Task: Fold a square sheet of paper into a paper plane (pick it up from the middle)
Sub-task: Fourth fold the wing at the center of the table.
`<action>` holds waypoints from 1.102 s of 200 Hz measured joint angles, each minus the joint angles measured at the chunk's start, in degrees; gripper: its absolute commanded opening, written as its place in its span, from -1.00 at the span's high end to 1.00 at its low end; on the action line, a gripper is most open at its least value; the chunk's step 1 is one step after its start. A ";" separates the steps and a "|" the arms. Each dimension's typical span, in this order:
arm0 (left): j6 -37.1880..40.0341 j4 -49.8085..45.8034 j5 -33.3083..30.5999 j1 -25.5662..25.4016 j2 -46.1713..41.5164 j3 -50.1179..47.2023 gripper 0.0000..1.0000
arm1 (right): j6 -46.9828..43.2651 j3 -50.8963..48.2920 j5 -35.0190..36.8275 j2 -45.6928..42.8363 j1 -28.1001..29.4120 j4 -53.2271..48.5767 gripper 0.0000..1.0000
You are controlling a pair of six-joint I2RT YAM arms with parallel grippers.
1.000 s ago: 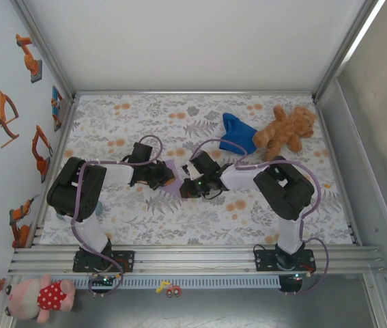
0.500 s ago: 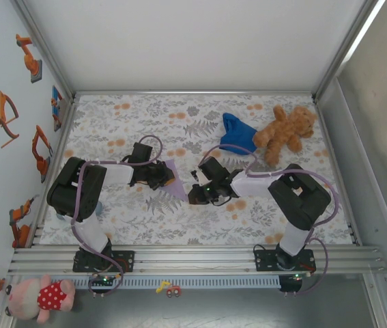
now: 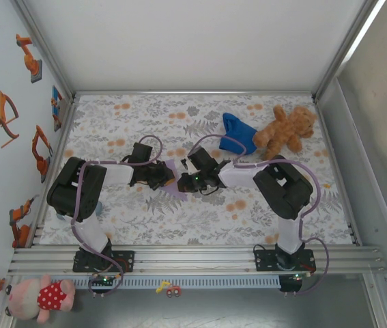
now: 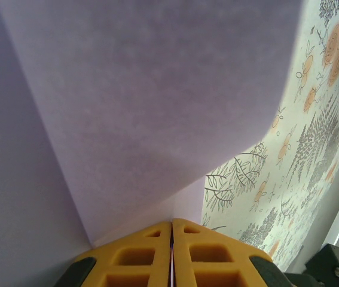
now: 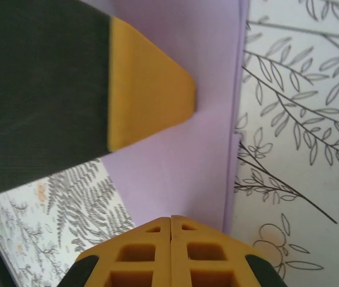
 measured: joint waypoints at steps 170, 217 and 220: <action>9.77 -1.38 -1.55 2.64 0.33 1.68 0.70 | -1.53 -1.18 1.46 0.55 0.11 0.68 1.00; 13.75 -5.88 -3.08 7.45 2.80 6.78 0.70 | -1.31 -1.36 1.53 0.44 0.11 0.85 1.00; 13.99 -6.23 -3.02 7.67 3.04 7.10 0.70 | -1.31 -1.36 1.53 0.44 0.11 0.83 1.00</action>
